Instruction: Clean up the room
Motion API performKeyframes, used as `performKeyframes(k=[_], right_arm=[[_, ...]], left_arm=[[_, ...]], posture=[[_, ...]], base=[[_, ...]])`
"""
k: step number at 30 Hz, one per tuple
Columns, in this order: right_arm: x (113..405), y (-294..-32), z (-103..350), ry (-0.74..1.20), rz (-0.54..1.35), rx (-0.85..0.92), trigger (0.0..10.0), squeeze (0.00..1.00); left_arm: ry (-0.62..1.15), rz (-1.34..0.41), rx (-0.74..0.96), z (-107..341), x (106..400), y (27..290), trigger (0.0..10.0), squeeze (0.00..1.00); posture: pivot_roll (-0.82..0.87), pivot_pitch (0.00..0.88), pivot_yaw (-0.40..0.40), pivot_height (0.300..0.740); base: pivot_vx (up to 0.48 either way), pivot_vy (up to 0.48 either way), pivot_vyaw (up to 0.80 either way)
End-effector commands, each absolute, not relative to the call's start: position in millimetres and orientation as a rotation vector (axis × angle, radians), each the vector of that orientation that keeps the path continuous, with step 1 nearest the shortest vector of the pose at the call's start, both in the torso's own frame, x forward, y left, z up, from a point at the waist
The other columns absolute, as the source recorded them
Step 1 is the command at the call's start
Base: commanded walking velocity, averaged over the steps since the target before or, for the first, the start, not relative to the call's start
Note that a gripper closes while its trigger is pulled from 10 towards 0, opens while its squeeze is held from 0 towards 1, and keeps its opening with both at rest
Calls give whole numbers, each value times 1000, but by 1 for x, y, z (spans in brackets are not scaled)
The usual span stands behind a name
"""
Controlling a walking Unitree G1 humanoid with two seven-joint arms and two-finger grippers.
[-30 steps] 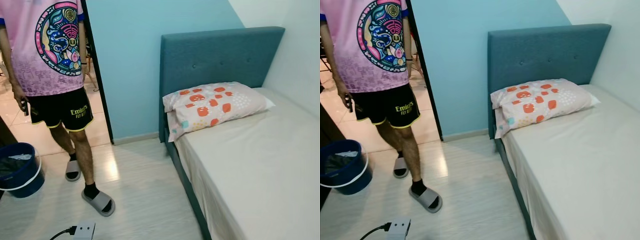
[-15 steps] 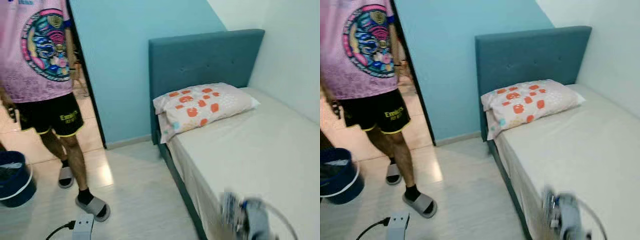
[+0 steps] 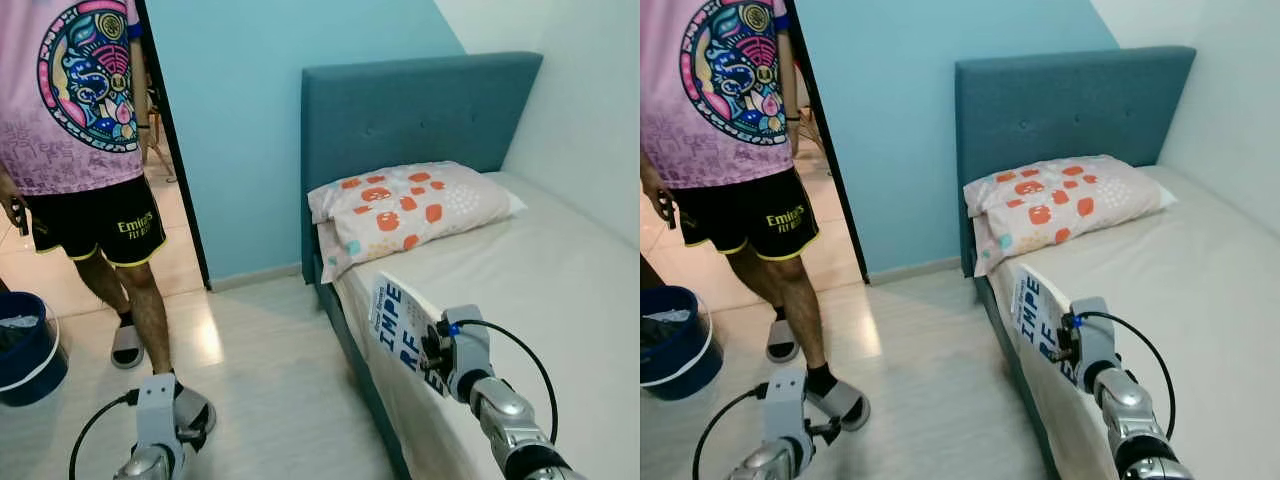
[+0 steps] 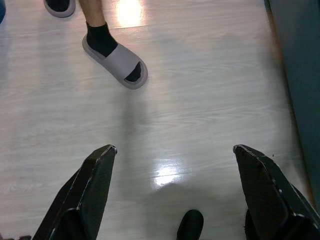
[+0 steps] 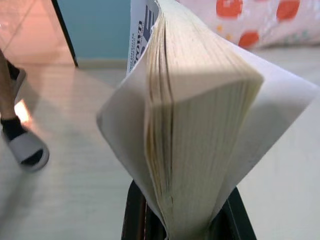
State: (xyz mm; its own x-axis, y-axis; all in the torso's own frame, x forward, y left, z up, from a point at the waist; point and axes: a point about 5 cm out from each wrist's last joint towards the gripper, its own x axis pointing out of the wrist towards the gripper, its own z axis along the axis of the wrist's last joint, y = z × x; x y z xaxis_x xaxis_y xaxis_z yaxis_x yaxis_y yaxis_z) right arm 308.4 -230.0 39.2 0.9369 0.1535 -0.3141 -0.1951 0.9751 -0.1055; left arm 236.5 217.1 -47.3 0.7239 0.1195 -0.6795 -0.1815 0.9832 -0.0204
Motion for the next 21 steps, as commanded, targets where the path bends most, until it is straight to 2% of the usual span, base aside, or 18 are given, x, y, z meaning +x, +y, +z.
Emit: performKeyframes(k=[1,16,21], right_arm=[[320,-222,56,213,206,-135,10000,0],[332,-215,72,164,235,-136,10000,0],[331,-212,68,186,235,-147,10000,0]], left_arm=[[752,159,-85,-48,235,216,10000,0],[892,91,-43,-73,197,208,10000,0],[900,81,-50,-75,195,206,10000,0]], posture=[[-53,0,-36,740],[-57,0,-41,740],[-58,0,-40,740]], base=[[307,0,0],[329,0,0],[337,0,0]])
